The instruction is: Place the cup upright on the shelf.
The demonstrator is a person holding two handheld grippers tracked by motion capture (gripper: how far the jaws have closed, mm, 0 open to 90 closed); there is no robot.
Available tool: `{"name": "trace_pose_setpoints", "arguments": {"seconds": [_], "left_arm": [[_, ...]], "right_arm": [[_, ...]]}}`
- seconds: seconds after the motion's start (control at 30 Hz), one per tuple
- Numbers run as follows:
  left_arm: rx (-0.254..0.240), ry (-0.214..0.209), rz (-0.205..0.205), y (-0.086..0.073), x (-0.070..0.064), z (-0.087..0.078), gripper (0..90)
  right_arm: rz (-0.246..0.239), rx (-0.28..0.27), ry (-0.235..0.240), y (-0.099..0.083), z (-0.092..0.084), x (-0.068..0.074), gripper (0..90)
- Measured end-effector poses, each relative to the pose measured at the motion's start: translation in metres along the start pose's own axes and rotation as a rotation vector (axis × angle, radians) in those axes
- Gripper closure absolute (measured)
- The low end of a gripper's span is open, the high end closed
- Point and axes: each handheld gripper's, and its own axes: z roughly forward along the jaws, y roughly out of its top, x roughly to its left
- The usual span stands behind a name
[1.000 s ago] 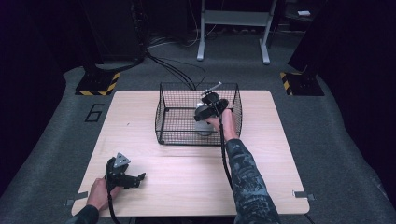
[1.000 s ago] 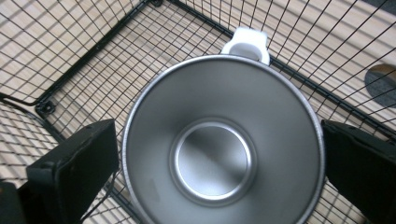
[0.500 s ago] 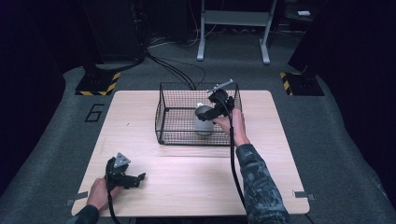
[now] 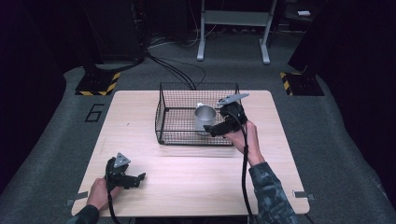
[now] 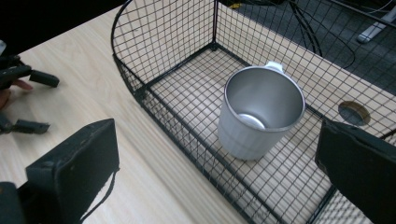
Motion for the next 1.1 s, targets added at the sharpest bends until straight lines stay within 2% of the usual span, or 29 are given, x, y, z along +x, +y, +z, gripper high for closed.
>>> {"name": "trace_pose_setpoints", "arguments": {"seconds": [0.2, 0.53, 0.7, 0.83, 1.1], "left_arm": [[0.000, 0.000, -0.001, 0.000, 0.000, 0.000, 0.3], [0.000, 0.000, 0.000, 0.000, 0.000, 0.000, 0.3], [0.000, 0.000, 0.000, 0.000, 0.000, 0.000, 0.3], [0.000, 0.000, 0.000, 0.000, 0.000, 0.000, 0.3], [0.002, 0.000, -0.001, 0.000, 0.000, 0.000, 0.3]], "right_arm": [[-0.009, -0.014, -0.024, -0.027, -0.022, 0.006, 0.0], [0.055, -0.020, -0.085, -0.084, -0.047, 0.002, 0.0], [0.109, -0.024, -0.119, -0.117, -0.053, -0.006, 0.0], [0.158, -0.006, -0.148, -0.144, -0.055, -0.015, 0.0], [0.235, 0.030, -0.246, -0.200, -0.051, -0.034, 0.0]]}}
